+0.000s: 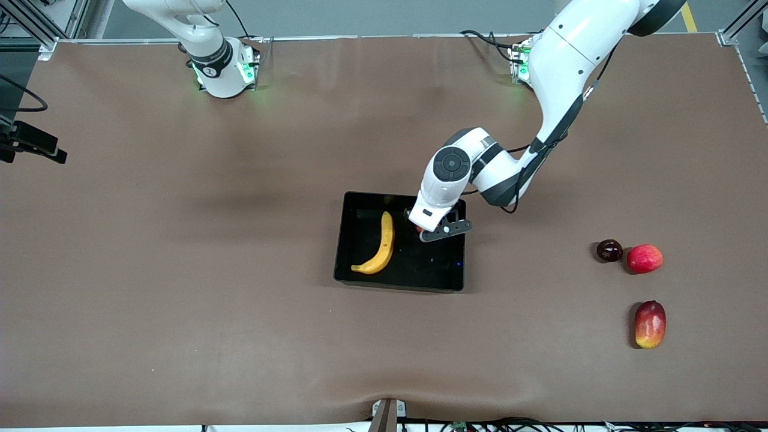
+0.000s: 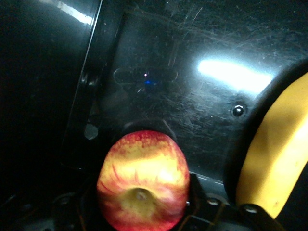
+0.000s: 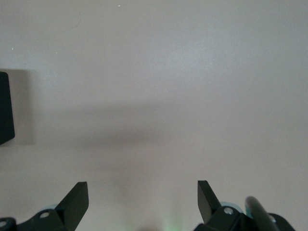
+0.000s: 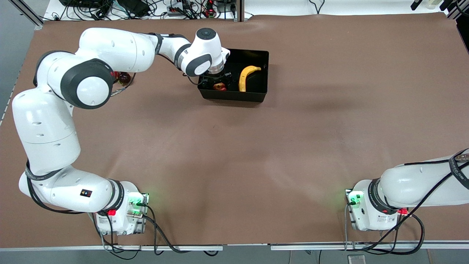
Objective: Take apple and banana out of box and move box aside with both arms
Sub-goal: 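Reach into the black tray and grasp the red-yellow apple with the left gripper, then carry the apple beside the plum and open the left gripper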
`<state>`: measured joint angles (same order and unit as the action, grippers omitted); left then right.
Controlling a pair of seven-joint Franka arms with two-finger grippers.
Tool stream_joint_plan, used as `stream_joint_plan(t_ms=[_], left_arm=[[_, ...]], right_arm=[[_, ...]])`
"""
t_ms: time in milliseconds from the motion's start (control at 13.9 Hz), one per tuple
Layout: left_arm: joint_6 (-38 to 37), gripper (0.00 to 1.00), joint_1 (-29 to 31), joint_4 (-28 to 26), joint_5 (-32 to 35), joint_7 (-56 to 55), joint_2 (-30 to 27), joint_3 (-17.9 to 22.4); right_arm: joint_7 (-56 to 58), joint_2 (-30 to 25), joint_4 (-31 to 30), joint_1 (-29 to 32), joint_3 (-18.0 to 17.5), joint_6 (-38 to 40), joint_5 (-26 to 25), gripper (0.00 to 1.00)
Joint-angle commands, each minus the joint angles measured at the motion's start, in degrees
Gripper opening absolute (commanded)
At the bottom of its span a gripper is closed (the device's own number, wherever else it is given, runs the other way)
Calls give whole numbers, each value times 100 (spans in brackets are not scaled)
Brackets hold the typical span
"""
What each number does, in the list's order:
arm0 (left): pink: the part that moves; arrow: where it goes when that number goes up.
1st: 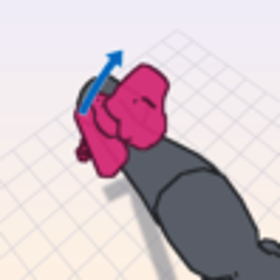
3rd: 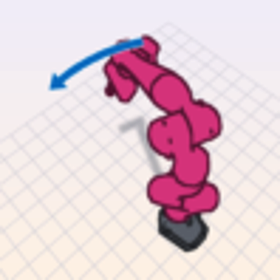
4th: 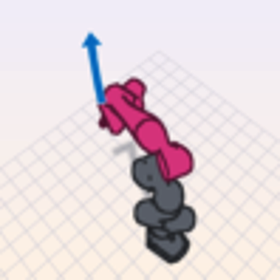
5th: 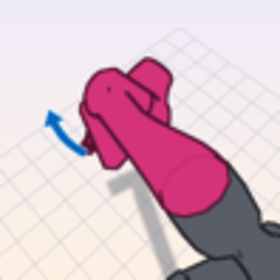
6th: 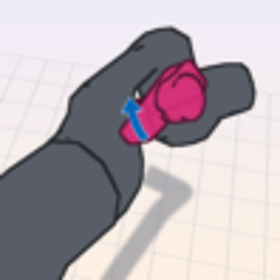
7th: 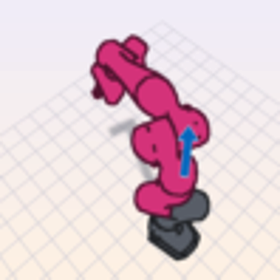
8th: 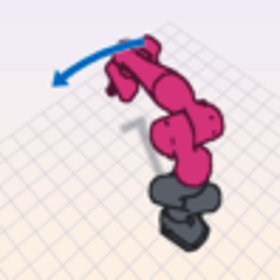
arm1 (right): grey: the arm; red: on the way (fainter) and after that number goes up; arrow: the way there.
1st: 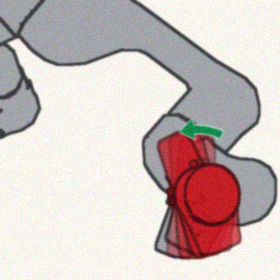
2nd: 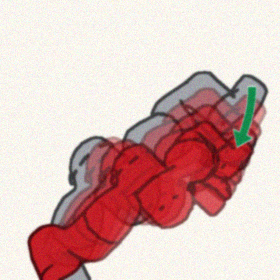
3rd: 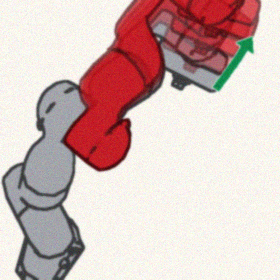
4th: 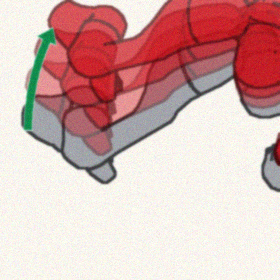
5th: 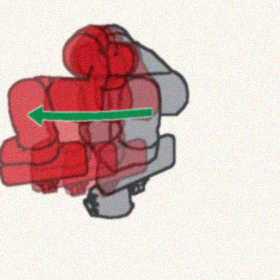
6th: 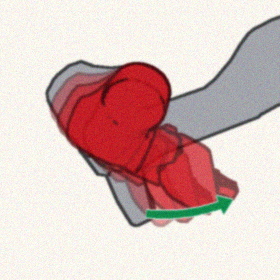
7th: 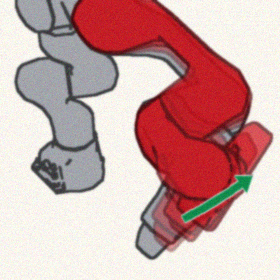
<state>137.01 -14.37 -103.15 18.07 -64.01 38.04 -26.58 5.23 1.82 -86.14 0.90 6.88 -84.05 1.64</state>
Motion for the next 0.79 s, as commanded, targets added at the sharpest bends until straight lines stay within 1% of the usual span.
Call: stream_joint_plan(t_ms=[0,216,432,575,719], left_arm=[[19,0,-48,172,171,-120,11,12],[-402,0,-4,479,180,-94,-296,21],[-1227,0,206,892,215,369,-797,21],[-1458,0,644,981,136,861,-1026,-32],[-1458,0,926,981,-13,1153,-1219,-32]], right_arm=[[57,64,124,94,-46,37,46,100],[57,64,124,85,-46,37,55,100],[57,64,124,85,-46,37,46,100],[48,64,150,85,-46,37,47,100],[48,64,159,85,-46,37,64,100]])
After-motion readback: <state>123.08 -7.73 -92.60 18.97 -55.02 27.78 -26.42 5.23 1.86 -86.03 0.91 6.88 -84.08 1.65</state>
